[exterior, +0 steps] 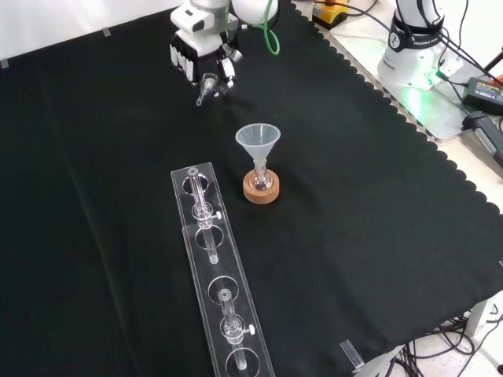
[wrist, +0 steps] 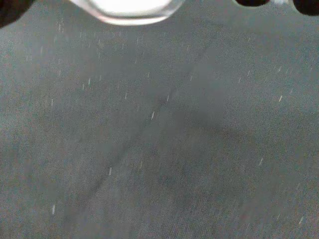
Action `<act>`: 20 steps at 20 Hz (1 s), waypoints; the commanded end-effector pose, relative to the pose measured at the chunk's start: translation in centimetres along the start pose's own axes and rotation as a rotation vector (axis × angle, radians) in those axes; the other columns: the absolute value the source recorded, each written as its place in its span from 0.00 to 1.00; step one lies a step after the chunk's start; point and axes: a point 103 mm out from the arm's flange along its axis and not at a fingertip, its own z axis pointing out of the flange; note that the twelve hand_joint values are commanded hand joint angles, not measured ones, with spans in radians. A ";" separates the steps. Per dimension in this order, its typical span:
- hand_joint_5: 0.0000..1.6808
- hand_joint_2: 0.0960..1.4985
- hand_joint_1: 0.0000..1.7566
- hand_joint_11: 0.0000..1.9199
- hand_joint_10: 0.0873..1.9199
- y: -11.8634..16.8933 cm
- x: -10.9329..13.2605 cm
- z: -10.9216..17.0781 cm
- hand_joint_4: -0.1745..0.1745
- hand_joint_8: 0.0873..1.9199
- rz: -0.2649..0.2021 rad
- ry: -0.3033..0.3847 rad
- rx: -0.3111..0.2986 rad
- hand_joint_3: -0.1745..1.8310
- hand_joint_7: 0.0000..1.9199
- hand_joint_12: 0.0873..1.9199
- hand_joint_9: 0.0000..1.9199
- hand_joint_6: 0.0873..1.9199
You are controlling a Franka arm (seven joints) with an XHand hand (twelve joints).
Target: Pick up the weighing funnel.
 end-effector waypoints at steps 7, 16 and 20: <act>0.91 0.05 0.70 0.85 0.00 1.6 0.9 -12.4 1.00 0.14 0.034 0.118 -0.094 0.77 1.00 0.26 0.99 0.31; 0.92 0.05 0.70 0.85 0.00 3.1 3.3 -21.4 1.00 0.14 0.029 0.242 -0.171 0.78 1.00 0.25 1.00 0.31; 0.92 0.04 0.71 0.85 0.00 5.4 7.2 -23.3 1.00 0.15 -0.050 0.273 -0.180 0.78 1.00 0.25 1.00 0.31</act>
